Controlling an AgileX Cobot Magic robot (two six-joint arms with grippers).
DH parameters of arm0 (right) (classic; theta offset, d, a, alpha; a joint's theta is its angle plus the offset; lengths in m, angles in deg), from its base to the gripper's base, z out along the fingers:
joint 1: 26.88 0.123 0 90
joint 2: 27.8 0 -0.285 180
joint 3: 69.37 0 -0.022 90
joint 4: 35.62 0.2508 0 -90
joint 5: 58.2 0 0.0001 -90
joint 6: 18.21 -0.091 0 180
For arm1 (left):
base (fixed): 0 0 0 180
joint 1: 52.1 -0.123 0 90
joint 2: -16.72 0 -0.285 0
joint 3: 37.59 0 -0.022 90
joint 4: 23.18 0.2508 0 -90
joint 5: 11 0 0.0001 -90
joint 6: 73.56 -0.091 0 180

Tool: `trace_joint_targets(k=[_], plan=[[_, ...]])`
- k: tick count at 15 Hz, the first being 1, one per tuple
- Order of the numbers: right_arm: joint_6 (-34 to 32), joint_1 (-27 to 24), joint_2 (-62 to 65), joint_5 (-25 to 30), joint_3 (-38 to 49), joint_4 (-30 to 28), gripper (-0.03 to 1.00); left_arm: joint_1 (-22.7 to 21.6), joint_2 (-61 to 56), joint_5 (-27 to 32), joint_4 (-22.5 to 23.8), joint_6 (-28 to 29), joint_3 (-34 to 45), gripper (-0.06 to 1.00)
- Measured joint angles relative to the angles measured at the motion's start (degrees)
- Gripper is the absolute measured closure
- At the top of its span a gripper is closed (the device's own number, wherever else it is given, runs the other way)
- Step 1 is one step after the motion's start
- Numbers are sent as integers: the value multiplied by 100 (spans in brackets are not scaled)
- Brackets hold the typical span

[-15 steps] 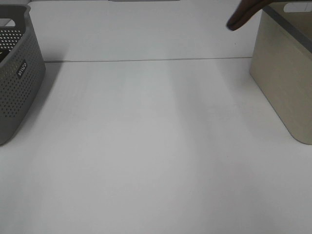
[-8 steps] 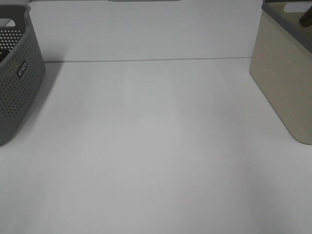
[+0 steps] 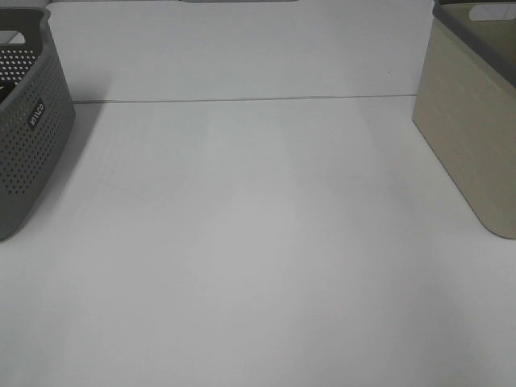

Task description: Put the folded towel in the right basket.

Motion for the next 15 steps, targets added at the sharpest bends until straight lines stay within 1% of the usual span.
trace_joint_targets(k=[1,2,3,7,8,10,11,13,15], plan=[[-6,34,11,0,0,0,37,0,0,0,0,0,0,-3],[0,132,52,0,0,6,35,0,0,0,0,0,0,-3],[11,344,126,0,0,6,34,0,0,0,0,0,0,-3],[6,1478,527,0,0,-52,33,0,0,0,0,0,0,-3],[-6,1610,573,0,0,-103,33,0,0,0,0,0,0,-3],[-143,1988,848,6,34,-424,33,0,0,0,0,0,0,-3],[-183,2091,1026,6,143,-516,33,0,0,0,0,0,0,-3],[-258,2120,1513,0,642,-613,33,0,0,0,0,0,0,-3],[-350,2120,2189,-6,1553,-756,33,0,0,0,0,0,0,-3]])
